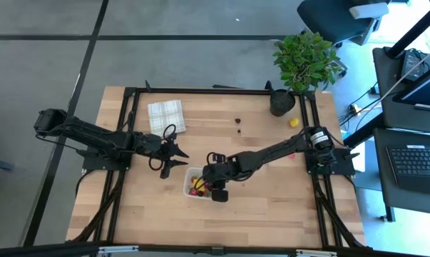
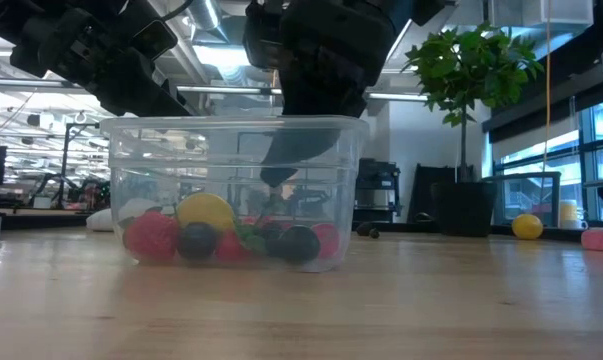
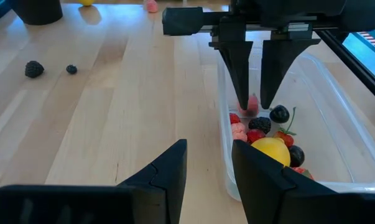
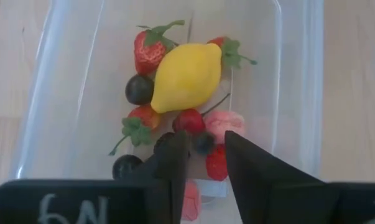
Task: Pick and placing Produce into tupperware
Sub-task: Put the blueberry into the transparent bin
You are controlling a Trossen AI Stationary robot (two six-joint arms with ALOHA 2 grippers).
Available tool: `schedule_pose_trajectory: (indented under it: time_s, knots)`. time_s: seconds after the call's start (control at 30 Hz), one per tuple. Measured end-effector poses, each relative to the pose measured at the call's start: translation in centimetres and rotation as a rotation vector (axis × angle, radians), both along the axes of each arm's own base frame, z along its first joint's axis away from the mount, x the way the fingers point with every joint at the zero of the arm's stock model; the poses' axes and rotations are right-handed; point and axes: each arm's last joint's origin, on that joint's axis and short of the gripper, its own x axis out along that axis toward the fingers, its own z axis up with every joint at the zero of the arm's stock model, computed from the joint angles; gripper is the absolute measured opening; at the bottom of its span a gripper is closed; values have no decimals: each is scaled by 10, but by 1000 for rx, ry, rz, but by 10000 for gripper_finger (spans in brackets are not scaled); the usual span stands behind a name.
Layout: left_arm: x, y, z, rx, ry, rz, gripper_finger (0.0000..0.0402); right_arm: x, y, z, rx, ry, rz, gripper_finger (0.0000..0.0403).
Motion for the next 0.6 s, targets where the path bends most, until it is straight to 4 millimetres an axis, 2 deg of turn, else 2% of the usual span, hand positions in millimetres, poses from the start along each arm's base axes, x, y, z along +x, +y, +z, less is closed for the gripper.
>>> schedule_pose_trajectory:
  time_s: [0.33, 0.6]
  knots:
    - [0, 0, 0, -4, 0, 2, 121, 0, 0, 5, -7, 19, 4, 172]
    - [0, 0, 0, -4, 1, 2, 121, 5, -1, 60, -47, 72, 10, 178]
